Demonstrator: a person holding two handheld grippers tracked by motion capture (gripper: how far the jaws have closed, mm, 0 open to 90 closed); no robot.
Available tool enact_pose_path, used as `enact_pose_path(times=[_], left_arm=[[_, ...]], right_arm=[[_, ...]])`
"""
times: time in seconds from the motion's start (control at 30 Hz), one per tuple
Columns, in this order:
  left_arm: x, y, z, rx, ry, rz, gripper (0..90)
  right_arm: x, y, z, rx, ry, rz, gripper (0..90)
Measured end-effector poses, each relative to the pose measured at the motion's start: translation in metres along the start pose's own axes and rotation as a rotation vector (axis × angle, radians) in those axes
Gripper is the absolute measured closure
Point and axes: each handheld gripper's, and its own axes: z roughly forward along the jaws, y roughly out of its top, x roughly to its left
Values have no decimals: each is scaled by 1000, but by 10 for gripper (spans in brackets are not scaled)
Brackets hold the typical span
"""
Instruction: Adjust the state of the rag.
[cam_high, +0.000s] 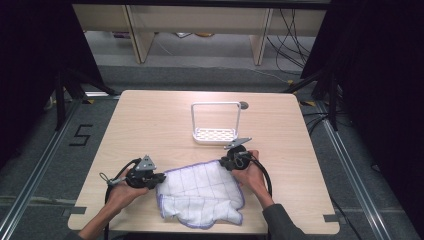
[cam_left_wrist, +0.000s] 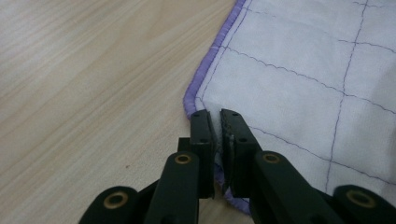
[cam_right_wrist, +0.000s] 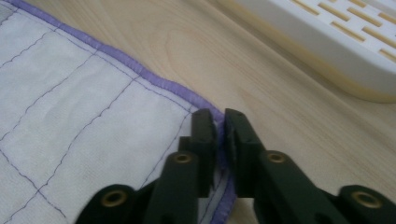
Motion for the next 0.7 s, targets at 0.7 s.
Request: enact_pose_path(times=[0.7], left_arm=[[-44,63,-92,-271,-98,124,853]], right_arm=[[51,4,-149,-305,54,-113,880]])
